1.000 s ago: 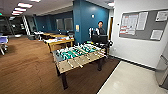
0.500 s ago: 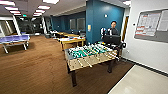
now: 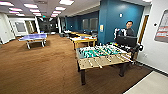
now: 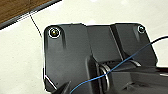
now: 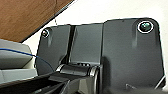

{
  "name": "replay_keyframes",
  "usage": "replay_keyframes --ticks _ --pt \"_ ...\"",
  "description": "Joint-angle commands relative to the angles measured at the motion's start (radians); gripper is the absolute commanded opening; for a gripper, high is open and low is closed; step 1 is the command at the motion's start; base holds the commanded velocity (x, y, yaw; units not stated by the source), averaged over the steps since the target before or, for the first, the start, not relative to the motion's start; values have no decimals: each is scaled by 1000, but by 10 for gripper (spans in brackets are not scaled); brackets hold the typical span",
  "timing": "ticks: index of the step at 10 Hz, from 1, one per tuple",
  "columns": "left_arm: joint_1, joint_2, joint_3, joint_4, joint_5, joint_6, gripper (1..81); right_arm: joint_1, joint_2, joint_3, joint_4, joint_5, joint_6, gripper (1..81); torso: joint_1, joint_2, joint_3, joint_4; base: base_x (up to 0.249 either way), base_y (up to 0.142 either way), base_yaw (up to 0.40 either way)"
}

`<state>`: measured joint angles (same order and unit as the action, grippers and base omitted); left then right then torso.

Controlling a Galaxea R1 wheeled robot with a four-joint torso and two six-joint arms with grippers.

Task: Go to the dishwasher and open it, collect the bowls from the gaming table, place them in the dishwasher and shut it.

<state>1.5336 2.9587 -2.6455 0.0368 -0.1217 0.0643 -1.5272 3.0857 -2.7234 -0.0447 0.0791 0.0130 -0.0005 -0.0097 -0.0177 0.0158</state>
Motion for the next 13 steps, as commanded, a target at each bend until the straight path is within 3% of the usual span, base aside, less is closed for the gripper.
replay_keyframes --ticks 1,10,12,13 --pt "-43 -3 1 -3 50 3 811 49 10 7 8 -47 1 811 1 0 0 0 0 0 352" --pt "-40 1 1 -3 50 6 811 49 10 8 8 -47 -1 811 1 0 0 0 0 0 352" --pt "-40 2 1 -5 68 6 811 48 10 7 8 -47 -1 811 1 0 0 0 0 222 0" --pt "-40 1 1 -5 68 5 811 46 10 7 8 -47 -1 811 1 0 0 0 0 0 0"
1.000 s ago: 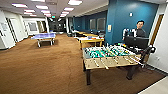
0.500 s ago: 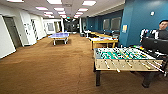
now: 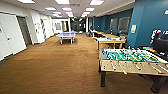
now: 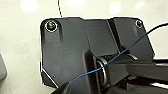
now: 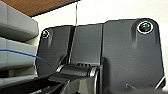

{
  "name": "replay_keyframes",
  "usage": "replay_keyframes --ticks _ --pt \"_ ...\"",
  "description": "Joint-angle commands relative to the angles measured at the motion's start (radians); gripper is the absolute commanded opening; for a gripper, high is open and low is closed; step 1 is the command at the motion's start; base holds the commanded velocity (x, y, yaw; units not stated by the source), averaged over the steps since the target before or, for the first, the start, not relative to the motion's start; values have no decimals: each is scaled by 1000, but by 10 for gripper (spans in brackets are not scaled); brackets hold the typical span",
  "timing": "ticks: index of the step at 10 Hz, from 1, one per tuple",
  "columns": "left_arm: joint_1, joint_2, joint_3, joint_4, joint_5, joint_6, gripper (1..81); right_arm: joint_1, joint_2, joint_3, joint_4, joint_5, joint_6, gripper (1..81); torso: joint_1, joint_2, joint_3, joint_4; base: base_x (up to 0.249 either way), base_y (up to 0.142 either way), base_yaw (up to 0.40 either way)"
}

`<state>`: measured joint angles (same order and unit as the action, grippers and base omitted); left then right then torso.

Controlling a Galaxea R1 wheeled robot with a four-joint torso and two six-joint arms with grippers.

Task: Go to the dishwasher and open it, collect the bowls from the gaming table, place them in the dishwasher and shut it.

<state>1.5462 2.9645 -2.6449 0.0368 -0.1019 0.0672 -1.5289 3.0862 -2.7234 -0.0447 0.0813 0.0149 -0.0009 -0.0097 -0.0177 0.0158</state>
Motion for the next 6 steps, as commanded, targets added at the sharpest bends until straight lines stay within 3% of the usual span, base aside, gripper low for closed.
replay_keyframes --ticks 1,6 --pt "-53 -4 0 -5 48 2 811 48 10 8 6 -49 -3 811 1 0 0 0 0 0 0" --pt "-53 -5 0 -5 48 -4 811 46 10 7 8 -49 -3 811 1 0 0 0 0 0 0"
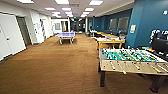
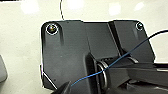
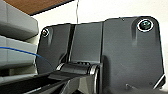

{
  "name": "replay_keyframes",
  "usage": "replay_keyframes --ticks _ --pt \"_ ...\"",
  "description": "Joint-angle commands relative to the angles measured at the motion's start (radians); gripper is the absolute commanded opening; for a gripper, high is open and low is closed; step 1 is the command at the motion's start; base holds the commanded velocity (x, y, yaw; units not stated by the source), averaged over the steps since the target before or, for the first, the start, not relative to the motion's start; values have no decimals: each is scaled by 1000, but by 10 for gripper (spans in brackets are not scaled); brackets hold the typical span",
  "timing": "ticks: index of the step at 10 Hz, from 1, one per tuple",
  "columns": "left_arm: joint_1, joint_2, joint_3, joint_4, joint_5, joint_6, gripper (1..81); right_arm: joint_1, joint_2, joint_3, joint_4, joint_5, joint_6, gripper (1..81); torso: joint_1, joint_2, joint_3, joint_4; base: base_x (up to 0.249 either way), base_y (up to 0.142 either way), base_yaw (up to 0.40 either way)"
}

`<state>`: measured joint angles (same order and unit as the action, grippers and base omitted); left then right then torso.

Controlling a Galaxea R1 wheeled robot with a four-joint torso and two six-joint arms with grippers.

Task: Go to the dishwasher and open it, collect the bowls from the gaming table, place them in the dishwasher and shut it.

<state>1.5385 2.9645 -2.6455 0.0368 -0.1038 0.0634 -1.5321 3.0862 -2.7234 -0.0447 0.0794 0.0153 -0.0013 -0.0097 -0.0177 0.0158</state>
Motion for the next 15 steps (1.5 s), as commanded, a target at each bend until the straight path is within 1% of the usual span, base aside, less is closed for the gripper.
replay_keyframes --ticks 1,7,15 --pt "-45 -7 1 -5 50 -1 811 51 10 8 9 -47 -2 811 1 0 0 0 0 0 0" --pt "-45 -8 1 -6 49 -1 811 48 13 8 9 -47 -3 811 1 0 0 0 13 0 0" --pt "-42 -8 1 -6 50 -1 811 48 13 8 8 -47 -3 811 3 0 1 0 130 0 0"
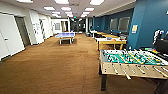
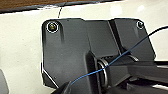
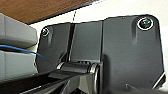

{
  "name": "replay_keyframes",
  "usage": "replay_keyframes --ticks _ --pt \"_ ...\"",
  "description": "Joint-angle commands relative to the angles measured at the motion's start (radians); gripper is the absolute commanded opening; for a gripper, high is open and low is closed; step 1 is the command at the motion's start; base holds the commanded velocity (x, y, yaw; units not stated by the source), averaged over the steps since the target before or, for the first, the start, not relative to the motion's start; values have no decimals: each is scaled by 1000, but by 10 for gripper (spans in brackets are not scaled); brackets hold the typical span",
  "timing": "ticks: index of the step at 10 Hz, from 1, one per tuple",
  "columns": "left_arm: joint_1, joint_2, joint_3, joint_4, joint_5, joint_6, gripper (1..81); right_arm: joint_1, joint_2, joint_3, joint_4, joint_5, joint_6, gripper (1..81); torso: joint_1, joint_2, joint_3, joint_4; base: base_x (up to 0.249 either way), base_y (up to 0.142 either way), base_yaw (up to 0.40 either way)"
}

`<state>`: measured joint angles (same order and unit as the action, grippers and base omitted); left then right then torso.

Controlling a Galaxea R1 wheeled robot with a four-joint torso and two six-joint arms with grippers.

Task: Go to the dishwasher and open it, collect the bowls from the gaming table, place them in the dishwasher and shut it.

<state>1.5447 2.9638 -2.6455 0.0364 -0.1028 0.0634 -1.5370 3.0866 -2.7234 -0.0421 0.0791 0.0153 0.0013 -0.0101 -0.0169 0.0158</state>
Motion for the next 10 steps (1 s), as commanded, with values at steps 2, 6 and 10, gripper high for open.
replay_keyframes --ticks 2,6,10 --pt "-50 -5 1 -6 48 -1 811 53 11 8 5 -47 -3 811 0 0 0 0 154 0 0" --pt "-48 -5 1 -6 48 -1 811 53 13 8 5 -47 -3 811 0 0 0 0 167 0 0" --pt "-48 -1 1 -6 49 -1 811 50 13 8 5 -47 -3 811 0 0 0 0 163 0 0"
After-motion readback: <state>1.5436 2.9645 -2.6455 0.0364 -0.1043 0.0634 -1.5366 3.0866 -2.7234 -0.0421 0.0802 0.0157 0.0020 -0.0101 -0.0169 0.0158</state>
